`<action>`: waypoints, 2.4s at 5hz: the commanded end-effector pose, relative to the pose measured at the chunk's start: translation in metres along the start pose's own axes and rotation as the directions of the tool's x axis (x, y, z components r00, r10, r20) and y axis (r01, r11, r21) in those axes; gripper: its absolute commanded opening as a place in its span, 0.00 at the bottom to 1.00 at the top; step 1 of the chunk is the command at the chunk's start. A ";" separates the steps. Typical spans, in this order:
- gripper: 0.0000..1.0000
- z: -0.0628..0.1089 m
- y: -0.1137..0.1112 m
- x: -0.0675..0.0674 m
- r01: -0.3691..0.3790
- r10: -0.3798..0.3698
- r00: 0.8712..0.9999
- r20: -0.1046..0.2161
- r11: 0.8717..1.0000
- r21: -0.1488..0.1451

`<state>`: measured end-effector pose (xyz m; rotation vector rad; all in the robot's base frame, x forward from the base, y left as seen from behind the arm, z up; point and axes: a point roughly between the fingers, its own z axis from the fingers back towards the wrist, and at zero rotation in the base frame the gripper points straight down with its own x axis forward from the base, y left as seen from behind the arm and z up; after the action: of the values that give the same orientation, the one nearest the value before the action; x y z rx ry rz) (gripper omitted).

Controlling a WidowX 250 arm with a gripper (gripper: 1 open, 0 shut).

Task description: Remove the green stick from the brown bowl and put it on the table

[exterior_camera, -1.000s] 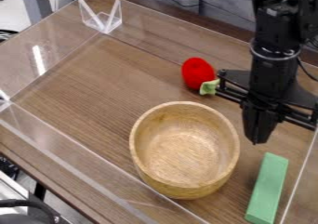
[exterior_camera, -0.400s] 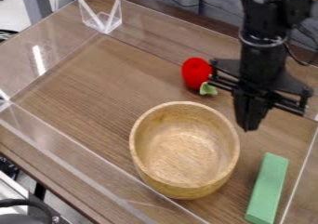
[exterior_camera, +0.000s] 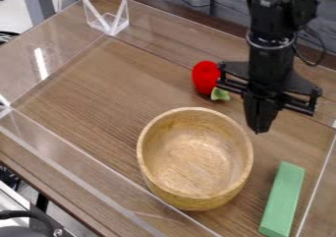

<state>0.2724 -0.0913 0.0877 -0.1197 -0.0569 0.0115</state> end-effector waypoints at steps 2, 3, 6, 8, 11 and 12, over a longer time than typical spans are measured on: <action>0.00 0.006 -0.006 0.017 0.042 -0.041 0.998 0.051 0.999 -0.016; 0.00 0.010 -0.009 0.022 0.081 -0.079 0.995 0.052 0.997 -0.020; 0.00 0.058 0.069 0.016 0.023 -0.022 0.995 0.094 1.000 -0.013; 0.00 0.073 0.133 0.006 -0.018 0.017 0.995 0.102 1.000 0.011; 0.00 0.012 0.186 -0.007 0.036 -0.040 0.993 0.107 0.999 0.041; 0.00 -0.011 0.191 -0.002 -0.031 0.025 0.993 0.114 0.998 0.049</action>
<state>0.2655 0.0958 0.0461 -0.0827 -0.1401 0.0543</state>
